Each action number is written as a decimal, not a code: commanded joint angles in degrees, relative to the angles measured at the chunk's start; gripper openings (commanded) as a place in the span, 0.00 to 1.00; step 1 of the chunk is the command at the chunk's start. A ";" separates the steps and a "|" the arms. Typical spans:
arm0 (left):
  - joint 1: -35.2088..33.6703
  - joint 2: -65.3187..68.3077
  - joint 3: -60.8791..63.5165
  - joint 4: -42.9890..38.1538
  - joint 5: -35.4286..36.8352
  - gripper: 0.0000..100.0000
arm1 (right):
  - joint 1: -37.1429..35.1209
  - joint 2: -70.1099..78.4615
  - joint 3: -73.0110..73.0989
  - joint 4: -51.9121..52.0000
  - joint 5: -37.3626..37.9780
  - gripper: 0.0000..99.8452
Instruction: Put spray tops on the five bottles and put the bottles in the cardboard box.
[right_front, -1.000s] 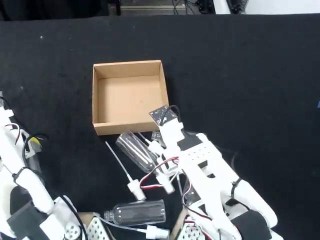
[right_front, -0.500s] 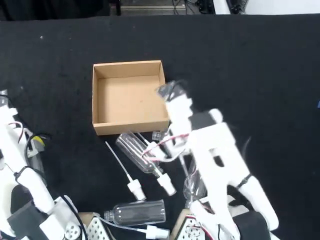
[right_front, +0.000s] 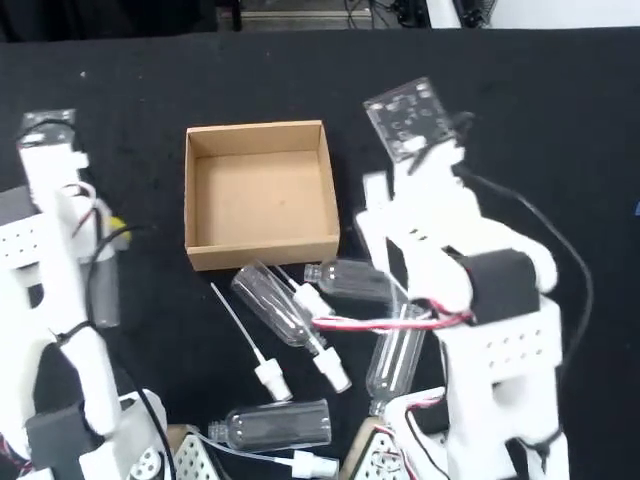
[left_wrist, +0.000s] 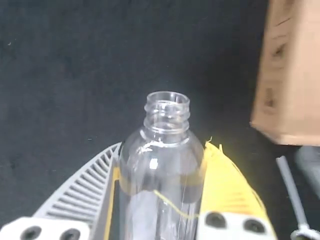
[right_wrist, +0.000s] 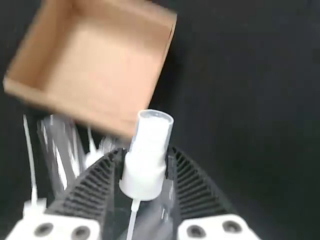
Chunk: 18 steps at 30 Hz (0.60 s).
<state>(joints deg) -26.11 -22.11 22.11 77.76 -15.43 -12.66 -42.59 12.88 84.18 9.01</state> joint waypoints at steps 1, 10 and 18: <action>7.08 -2.02 -3.30 0.44 5.54 0.03 | 1.23 -3.56 -3.56 -9.05 -6.77 0.01; 9.98 -27.43 15.43 -12.40 5.71 0.03 | 1.23 -4.09 -3.47 -23.91 -16.44 0.01; 25.01 -46.42 25.27 -21.80 5.71 0.03 | 1.49 -3.91 -2.15 -35.78 -16.79 0.01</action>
<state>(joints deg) -10.99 -60.53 46.46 59.47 -10.33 -12.66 -44.88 12.88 54.11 -7.34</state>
